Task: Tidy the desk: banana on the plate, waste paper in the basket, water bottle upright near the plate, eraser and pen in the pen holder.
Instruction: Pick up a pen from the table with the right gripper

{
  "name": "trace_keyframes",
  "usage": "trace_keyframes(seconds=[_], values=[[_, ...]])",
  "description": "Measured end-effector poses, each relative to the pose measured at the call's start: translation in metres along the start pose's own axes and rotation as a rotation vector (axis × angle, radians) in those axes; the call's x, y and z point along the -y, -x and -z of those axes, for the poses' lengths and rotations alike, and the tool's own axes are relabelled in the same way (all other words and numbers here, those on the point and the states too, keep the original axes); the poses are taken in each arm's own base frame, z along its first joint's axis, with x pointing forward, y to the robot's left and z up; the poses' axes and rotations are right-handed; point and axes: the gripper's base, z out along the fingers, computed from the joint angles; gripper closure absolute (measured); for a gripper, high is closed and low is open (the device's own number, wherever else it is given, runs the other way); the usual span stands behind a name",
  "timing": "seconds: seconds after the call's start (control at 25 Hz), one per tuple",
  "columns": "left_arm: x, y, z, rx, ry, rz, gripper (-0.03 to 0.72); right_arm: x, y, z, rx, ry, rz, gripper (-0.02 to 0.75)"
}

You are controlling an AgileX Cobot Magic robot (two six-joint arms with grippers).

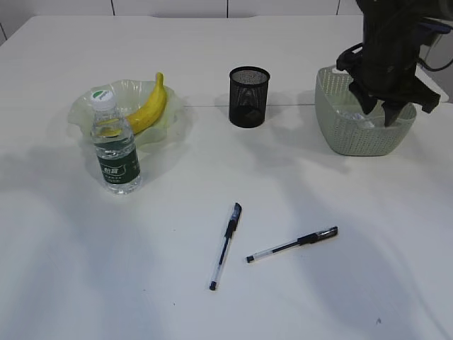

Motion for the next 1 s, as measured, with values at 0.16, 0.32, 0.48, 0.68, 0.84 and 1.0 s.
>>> trace_keyframes(seconds=[0.16,0.32,0.48,0.68,0.84,1.0], values=[[0.000,0.000,0.000,0.000,0.000,0.000,0.318,0.001,0.003,0.000,0.035,-0.011,0.013,0.414],[0.000,0.000,0.000,0.000,0.000,0.000,0.318,0.001,0.004,0.000,0.041,-0.012,0.016,0.414],[0.000,0.000,0.000,0.000,0.000,0.000,0.318,0.001,0.004,0.000,0.047,-0.014,0.016,0.414],[0.000,0.000,0.000,0.000,0.000,0.000,0.318,0.002,0.006,0.000,0.063,-0.018,0.012,0.414],[0.000,0.000,0.000,0.000,0.000,0.000,0.318,0.000,0.001,0.000,0.013,-0.004,-0.009,0.414],[0.000,0.000,0.000,0.000,0.001,0.000,0.318,-0.003,-0.008,-0.001,-0.089,0.024,-0.047,0.414]])
